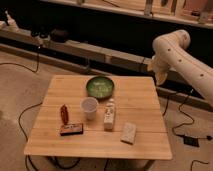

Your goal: Place the pepper in the ceramic cup

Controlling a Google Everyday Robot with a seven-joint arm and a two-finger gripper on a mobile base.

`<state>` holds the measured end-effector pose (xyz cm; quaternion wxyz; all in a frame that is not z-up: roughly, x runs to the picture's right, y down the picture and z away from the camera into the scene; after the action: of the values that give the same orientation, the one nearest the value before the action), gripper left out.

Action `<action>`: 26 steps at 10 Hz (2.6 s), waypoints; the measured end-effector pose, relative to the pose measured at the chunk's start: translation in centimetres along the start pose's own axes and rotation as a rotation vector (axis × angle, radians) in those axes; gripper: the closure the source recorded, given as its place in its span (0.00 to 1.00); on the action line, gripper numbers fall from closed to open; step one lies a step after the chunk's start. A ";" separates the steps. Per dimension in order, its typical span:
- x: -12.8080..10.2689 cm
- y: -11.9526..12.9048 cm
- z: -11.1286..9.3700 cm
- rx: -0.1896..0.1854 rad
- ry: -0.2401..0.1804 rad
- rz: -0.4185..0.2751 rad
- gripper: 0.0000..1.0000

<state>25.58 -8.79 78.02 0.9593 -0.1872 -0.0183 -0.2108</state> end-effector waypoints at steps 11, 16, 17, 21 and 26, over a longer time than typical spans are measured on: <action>-13.3 -8.9 3.4 0.034 -0.169 -0.435 0.35; -21.5 -16.8 3.0 0.130 -0.204 -0.815 0.35; -25.1 -18.4 3.3 0.147 -0.229 -0.936 0.35; -38.0 -16.7 7.0 0.156 -0.371 -1.345 0.35; -40.8 -15.2 8.2 0.163 -0.411 -1.425 0.35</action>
<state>-17.42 -2.33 86.30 0.5784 -0.0940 -0.3295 -0.7403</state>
